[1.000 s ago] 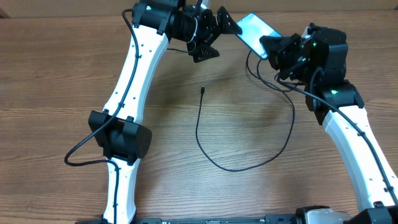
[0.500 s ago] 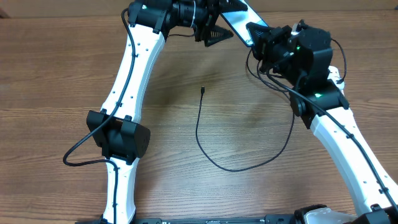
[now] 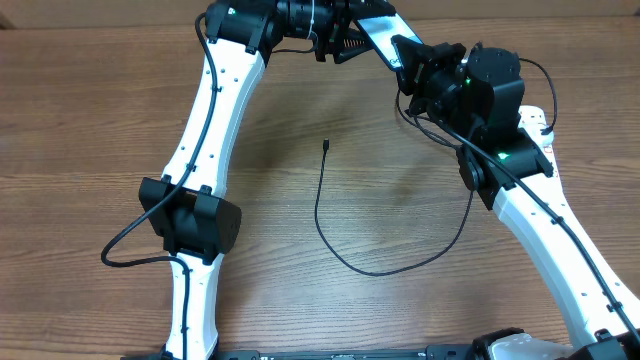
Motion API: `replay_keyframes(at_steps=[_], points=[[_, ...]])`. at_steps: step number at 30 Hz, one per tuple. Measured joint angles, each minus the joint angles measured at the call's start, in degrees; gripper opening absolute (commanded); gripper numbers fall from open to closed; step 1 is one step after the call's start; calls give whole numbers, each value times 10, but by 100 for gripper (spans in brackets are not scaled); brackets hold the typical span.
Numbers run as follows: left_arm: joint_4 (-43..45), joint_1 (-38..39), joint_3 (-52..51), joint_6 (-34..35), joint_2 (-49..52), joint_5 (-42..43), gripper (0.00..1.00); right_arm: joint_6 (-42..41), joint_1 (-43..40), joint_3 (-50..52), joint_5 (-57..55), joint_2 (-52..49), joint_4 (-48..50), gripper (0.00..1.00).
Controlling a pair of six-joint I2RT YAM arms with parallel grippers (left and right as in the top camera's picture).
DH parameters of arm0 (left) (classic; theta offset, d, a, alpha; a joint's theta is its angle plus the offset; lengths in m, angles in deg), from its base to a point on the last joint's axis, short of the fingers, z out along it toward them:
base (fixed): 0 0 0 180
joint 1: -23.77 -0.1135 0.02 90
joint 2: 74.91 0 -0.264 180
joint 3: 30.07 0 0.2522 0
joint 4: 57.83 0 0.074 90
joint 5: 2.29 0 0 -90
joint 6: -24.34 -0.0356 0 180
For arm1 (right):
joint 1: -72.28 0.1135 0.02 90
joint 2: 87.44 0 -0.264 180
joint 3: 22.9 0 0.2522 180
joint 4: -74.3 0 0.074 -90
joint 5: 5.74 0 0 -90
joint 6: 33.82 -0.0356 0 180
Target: Plug charger to phone and switch on socket
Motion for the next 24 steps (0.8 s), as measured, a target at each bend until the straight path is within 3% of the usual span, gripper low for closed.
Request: replay_keyframes(at_steps=[5, 7, 9, 24], points=[[0, -5, 0, 14, 0, -10, 47, -6, 0, 0, 0, 0, 1, 4], [1, -8, 0, 22, 0, -14, 34, -7, 0, 0, 0, 0, 1, 4], [2, -9, 0, 29, 0, -19, 30, -7, 0, 0, 0, 0, 1, 4], [2, -12, 0, 67, 0, -34, 31, -7, 4, 0, 0, 0, 6, 4]])
